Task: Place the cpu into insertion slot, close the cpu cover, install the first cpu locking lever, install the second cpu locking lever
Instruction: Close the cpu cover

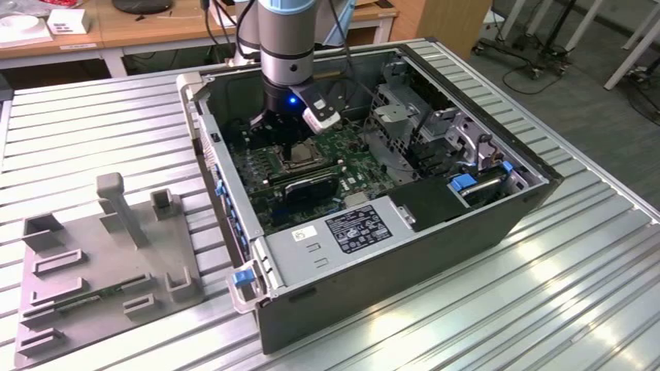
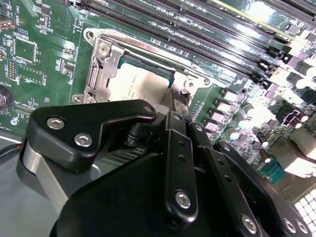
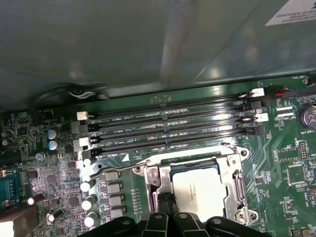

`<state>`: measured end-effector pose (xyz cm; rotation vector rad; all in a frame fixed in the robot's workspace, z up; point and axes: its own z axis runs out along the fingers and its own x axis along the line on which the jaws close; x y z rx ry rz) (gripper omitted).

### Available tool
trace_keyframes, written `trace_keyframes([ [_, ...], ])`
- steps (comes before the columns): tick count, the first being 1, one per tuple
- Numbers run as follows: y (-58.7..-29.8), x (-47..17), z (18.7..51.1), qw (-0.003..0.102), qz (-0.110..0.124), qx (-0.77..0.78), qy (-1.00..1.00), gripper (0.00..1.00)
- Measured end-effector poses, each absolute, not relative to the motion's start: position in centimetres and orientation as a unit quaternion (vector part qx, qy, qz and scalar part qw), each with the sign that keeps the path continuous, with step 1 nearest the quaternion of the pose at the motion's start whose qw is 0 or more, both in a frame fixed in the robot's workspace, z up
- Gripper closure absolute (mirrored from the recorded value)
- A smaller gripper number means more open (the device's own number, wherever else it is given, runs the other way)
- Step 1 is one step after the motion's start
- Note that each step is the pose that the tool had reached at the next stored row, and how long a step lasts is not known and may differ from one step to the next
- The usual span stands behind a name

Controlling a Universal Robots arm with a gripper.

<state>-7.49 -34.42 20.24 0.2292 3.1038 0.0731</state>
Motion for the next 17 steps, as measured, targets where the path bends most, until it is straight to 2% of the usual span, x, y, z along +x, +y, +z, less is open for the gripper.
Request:
trace_keyframes([
  [17, -34.44, -7.51, 19.84, 0.014, 0.023, 0.074, 0.997, 0.89],
])
